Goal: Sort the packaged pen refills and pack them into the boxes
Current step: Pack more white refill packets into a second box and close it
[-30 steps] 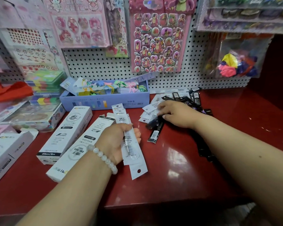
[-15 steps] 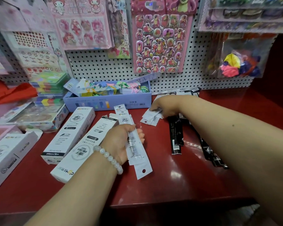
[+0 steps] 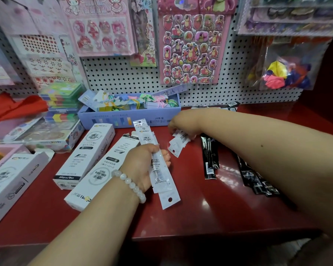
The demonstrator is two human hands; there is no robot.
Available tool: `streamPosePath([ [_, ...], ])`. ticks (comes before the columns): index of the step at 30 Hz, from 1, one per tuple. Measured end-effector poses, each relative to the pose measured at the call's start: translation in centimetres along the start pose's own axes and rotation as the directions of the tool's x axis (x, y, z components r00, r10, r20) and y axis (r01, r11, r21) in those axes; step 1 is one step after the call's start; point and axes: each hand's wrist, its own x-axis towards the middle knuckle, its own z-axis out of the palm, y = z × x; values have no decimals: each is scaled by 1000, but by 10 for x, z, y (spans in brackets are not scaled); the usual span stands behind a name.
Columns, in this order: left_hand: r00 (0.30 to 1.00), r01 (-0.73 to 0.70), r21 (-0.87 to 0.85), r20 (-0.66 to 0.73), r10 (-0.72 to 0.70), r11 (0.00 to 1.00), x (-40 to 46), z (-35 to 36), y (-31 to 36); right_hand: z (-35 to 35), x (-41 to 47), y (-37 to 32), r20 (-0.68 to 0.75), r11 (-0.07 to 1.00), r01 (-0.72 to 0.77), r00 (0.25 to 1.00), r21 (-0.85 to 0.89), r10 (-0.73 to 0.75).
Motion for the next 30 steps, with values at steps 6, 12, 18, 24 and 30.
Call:
streamPosePath([
  [6,1000,-4,12,23,4,1000,-2,0,1,-4,-16,9,-263,998,65,963,-6,-65],
  [12,999,1,-31,35,0,1000,-4,3,5,-38,-59,19,-496,719,84,778,690,385],
  [18,998,26,-33,53,-25,999,-5,-1,2,-66,-84,31,-343,43,424,666,905,663],
  [24,999,4,-3,36,-4,1000,0,-7,-1,-49,-76,29,53,-512,254,858,821,512],
  [30,995,-10,-9,99,11,1000,-6,1,-3,-17,-46,4,219,-649,87,901,755,375],
])
